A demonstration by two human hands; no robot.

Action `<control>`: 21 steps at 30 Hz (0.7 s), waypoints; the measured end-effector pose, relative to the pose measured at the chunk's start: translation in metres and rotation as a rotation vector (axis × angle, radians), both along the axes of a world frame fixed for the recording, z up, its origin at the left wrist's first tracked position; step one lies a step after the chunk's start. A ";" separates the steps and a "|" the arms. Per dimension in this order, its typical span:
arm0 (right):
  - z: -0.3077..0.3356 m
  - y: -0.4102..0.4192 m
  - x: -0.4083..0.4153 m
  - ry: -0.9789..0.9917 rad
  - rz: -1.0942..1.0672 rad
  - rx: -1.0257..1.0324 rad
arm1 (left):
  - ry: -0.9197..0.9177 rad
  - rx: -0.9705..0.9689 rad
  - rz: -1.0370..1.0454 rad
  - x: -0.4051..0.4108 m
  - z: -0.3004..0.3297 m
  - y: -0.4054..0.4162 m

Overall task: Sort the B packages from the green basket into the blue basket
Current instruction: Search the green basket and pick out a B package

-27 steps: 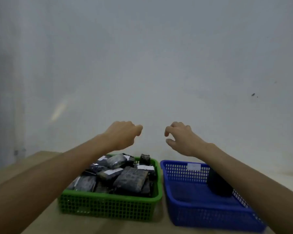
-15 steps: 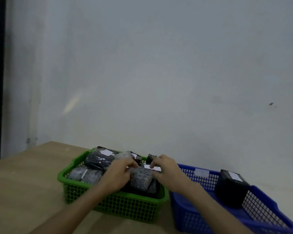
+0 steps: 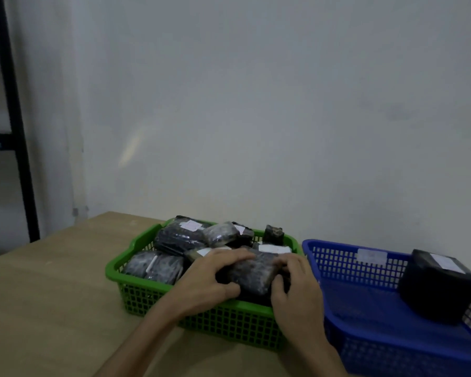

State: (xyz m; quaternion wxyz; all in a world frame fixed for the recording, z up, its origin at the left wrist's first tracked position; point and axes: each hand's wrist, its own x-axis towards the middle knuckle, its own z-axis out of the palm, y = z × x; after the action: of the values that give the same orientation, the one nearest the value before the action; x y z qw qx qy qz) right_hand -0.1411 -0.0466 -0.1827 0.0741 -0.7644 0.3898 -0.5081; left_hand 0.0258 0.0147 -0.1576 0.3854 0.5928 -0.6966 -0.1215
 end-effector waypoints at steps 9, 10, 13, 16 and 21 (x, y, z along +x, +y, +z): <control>-0.015 0.014 0.000 -0.270 0.013 0.013 | 0.340 -0.217 0.310 -0.012 -0.008 -0.006; -0.017 0.015 -0.001 -0.266 0.032 -0.012 | 0.521 -0.182 0.321 -0.010 -0.006 -0.005; -0.022 0.016 -0.002 -0.254 0.067 -0.072 | 0.687 -0.078 0.272 -0.004 0.000 -0.001; -0.024 0.016 -0.002 -0.264 0.080 -0.073 | 0.703 -0.062 0.243 -0.003 0.001 0.001; -0.024 0.017 -0.002 -0.256 0.074 -0.067 | 0.753 -0.078 0.233 -0.001 0.000 -0.002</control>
State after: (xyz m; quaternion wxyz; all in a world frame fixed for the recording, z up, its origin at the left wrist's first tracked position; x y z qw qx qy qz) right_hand -0.1433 -0.0296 -0.2064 0.1164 -0.7094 0.3315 -0.6110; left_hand 0.0249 0.0126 -0.1580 0.6476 0.5667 -0.4385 -0.2592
